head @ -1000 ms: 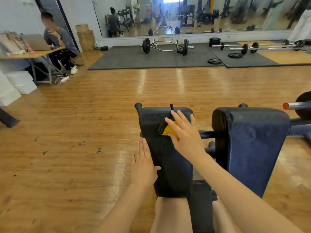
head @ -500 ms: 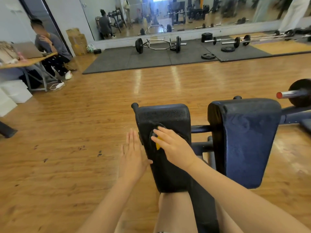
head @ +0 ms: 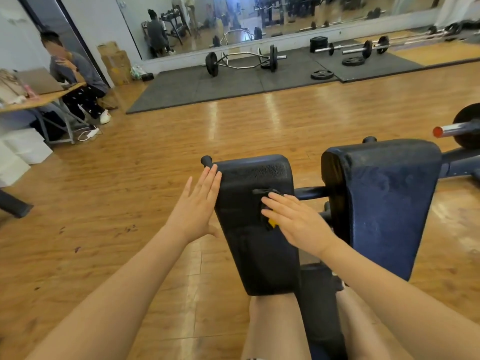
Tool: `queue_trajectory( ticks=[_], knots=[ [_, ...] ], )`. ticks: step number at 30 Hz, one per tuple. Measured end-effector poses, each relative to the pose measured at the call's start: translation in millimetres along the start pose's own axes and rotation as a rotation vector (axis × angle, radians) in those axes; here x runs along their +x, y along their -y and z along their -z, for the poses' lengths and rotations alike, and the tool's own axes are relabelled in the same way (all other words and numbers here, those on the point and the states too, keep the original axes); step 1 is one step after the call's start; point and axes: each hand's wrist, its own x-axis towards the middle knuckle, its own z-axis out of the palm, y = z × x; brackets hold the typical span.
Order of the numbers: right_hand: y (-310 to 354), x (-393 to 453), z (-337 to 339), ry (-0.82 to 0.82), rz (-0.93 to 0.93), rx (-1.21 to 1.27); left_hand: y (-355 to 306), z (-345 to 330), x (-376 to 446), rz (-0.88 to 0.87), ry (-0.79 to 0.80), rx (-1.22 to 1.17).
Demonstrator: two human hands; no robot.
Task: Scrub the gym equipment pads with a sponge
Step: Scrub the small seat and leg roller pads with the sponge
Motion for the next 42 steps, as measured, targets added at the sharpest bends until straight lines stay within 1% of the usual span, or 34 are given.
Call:
queue_trajectory(
  ticks=[2,4,8,9,12,13,15,18,21,23,26,28,32,36,40,42],
  knots=[
    [-4.0,-8.2,3.4,-0.011,-0.059,-0.007,-5.3,-4.4,1.2,0.031,-0.012,-0.065],
    [4.1,-6.7,5.3,-0.038,-0.059,0.023,-5.9,-5.8,2.2,0.027,-0.016,-0.073],
    [35.4,24.9,-2.3,-0.025,0.099,0.055,-3.1,-3.2,2.1,-0.002,0.028,-0.042],
    [41.7,36.3,-5.8,-0.039,0.091,0.056,-1.9,-1.8,2.3,-0.008,0.048,-0.02],
    [54.2,57.1,-14.7,-0.082,-0.025,0.108,4.9,5.0,3.5,-0.057,0.129,0.051],
    [57.9,56.6,-18.0,-0.077,-0.043,0.108,7.1,7.4,3.6,-0.075,0.155,0.069],
    [63.0,46.4,-23.4,-0.038,-0.02,0.079,8.9,11.0,3.3,-0.088,0.18,0.073],
    [64.4,18.5,-29.0,0.045,0.052,0.08,3.8,12.7,2.3,-0.07,0.181,0.017],
    [67.1,-3.0,-29.9,0.13,0.069,0.084,-0.8,16.2,0.7,-0.049,0.194,0.0],
    [68.7,-5.3,-25.4,0.124,0.055,0.088,-2.2,18.5,0.1,-0.047,0.203,0.001],
    [65.7,10.2,-12.3,0.029,0.053,0.103,-2.3,17.4,1.5,-0.048,0.205,-0.019],
    [64.2,26.5,-6.9,-0.003,0.076,0.11,-1.8,15.5,2.8,-0.048,0.205,-0.02],
    [65.5,42.0,-11.4,0.052,0.105,0.093,-0.3,13.4,3.6,-0.046,0.215,-0.006],
    [47.0,23.1,-13.3,0.073,0.131,0.097,-1.5,13.3,2.4,-0.036,0.204,-0.008],
    [18.3,-7.0,-11.0,0.048,0.044,0.076,-6.0,10.2,2.1,0.001,0.175,-0.041],
    [10.1,-20.5,-9.0,0.033,-0.009,0.073,-9.4,8.6,2.0,0.031,0.145,-0.001]
  ],
)
